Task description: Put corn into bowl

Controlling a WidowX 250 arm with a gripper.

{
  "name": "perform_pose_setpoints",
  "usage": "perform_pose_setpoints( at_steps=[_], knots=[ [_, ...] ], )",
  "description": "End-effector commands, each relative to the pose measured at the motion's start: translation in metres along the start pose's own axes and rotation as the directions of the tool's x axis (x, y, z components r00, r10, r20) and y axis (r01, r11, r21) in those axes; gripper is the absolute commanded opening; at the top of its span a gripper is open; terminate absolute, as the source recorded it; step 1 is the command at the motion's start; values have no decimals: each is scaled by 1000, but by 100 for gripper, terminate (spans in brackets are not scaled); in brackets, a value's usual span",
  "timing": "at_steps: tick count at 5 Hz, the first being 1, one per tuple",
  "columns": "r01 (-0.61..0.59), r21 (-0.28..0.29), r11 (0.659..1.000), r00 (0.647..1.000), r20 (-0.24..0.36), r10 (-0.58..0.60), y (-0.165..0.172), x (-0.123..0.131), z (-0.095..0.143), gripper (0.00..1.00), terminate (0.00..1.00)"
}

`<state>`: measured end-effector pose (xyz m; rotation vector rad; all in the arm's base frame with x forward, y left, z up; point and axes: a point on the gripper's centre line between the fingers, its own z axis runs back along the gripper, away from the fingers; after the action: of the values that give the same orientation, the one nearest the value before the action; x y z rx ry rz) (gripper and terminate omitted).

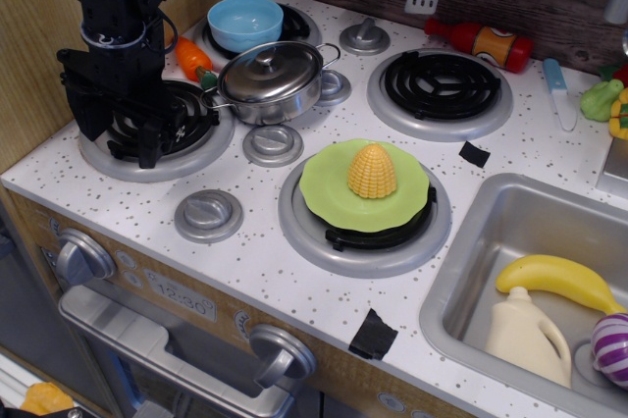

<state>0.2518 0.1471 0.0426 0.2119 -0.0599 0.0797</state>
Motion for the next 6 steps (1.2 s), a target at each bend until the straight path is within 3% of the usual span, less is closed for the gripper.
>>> perform_pose_setpoints(
  at_steps=[1,4,5,6],
  knots=[
    [0,0,1000,1000,0,0,0,0,0,100,0],
    [-37,-23,999,997,68,39,-89,44,83,100,0],
    [-11,-35,999,994,107,15,-116,60,95,100,0],
    [-50,-76,996,994,92,56,-146,65,99,100,0]
  ],
)
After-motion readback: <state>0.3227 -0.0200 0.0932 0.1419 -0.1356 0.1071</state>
